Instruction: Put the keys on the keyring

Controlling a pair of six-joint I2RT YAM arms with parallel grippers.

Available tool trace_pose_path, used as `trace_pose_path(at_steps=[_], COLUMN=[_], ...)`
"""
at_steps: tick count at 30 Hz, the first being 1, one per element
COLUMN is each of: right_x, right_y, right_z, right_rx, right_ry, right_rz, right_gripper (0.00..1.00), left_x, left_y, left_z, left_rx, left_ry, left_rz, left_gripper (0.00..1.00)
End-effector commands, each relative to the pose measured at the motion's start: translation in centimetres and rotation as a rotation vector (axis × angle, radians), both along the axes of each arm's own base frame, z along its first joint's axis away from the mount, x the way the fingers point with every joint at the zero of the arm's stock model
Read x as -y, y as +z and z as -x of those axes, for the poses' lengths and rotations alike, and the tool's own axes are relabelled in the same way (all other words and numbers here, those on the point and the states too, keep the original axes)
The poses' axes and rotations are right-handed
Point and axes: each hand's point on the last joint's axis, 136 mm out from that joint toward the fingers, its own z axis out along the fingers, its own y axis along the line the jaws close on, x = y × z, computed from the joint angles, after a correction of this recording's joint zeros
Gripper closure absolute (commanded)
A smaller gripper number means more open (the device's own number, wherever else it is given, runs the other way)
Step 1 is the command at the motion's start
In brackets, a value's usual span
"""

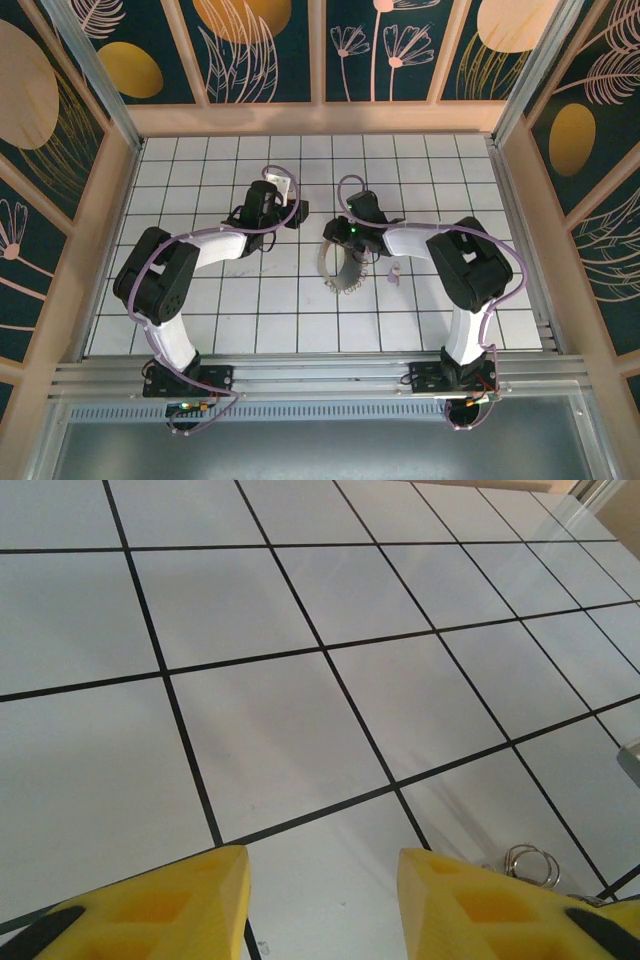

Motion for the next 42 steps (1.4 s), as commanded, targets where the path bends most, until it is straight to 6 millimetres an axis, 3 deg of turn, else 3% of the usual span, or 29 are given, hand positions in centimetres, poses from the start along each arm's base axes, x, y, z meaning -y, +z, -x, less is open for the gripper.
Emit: trace_pose_path(at_steps=[1, 9, 14, 20, 31, 42], right_x=[0.5, 0.5, 0.4, 2.1, 2.4, 1.3], right_y=[-0.4, -1.4, 0.8, 2.5, 0.6, -0.5], right_z=[-1.0, -1.0, -0.6, -0.7, -1.6, -2.5], right_rx=[-0.018, -0.054, 0.016, 0.106, 0.131, 0.125], right_ry=[-0.042, -0.041, -0.009, -0.008, 0.028, 0.058], right_rz=[0.014, -0.004, -0.020, 0.063, 0.148, 0.142], right_gripper=[0.62, 0.65, 0.65, 0.65, 0.66, 0.68], left_x=[0.3, 0.4, 0.6, 0.8, 0.9, 1.0], left_y=[0.4, 0.1, 0.2, 0.5, 0.6, 0.7], left_z=[-0.5, -0.6, -0.5, -0.4, -0.4, -0.6], left_rx=[0.022, 0.021, 0.018, 0.016, 0.014, 0.015], left_ry=[-0.006, -0.012, -0.022, -0.030, -0.030, -0.030], left_rz=[0.034, 0.037, 0.046, 0.063, 0.074, 0.075], left_gripper=[0.57, 0.57, 0.57, 0.57, 0.57, 0.57])
